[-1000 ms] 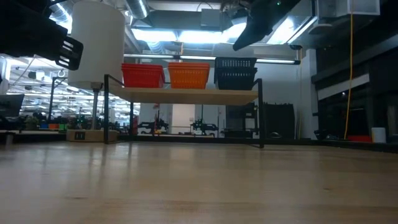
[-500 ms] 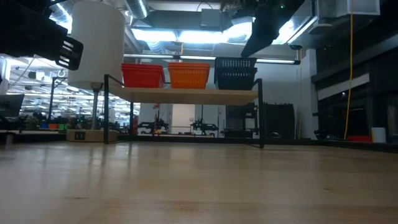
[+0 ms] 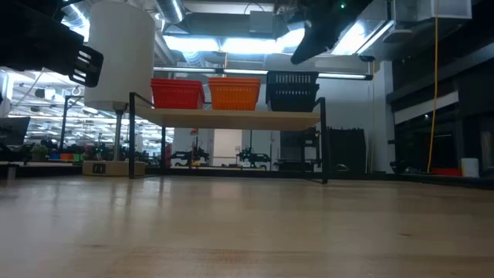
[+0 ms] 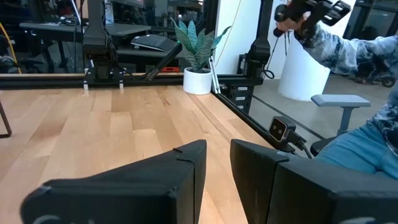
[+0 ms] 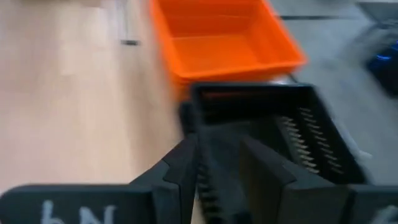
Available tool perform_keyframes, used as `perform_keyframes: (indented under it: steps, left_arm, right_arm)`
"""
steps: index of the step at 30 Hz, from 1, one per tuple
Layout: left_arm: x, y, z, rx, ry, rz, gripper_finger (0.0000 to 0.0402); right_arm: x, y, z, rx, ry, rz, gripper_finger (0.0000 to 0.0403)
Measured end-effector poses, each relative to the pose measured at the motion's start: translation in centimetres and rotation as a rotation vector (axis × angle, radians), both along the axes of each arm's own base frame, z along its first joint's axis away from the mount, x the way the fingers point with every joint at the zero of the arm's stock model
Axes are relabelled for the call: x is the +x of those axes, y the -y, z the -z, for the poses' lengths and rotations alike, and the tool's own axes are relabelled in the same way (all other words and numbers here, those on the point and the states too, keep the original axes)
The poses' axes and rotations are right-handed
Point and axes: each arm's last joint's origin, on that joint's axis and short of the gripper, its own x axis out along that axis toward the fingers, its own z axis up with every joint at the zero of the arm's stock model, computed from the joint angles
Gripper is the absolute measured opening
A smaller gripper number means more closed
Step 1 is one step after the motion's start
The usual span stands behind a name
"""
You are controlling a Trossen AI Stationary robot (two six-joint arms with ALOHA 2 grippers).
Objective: Stack baskets on shelf by color
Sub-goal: Stack the black bin on the black bin on the shelf, then return to Home Position
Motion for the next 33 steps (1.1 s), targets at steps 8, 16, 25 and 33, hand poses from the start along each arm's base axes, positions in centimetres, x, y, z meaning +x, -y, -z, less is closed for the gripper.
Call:
perform_keyframes:
  steps: [8, 16, 25, 33]
  left_arm:
    - [0.0, 0.0, 0.0, 0.0, -0.001, 0.001, 0.0066]
    - [0.0, 0.0, 0.0, 0.0, 0.0, 0.001, 0.0066]
    - [0.0, 0.0, 0.0, 0.0, -0.001, 0.003, 0.0066]
    - [0.0, 0.0, 0.0, 0.0, 0.0, 0.003, 0.0066]
  right_arm:
    - [-0.4, 0.4, 1.0, -0.05, -0.119, 0.14, 0.011]
    - [-0.1, 0.4, 1.7, -0.03, -0.155, 0.125, 0.011]
    - [0.4, -0.9, -0.6, 0.072, 0.033, 0.045, 0.011]
    - [0.1, -5.8, -2.0, 0.221, 0.071, -0.187, 0.011]
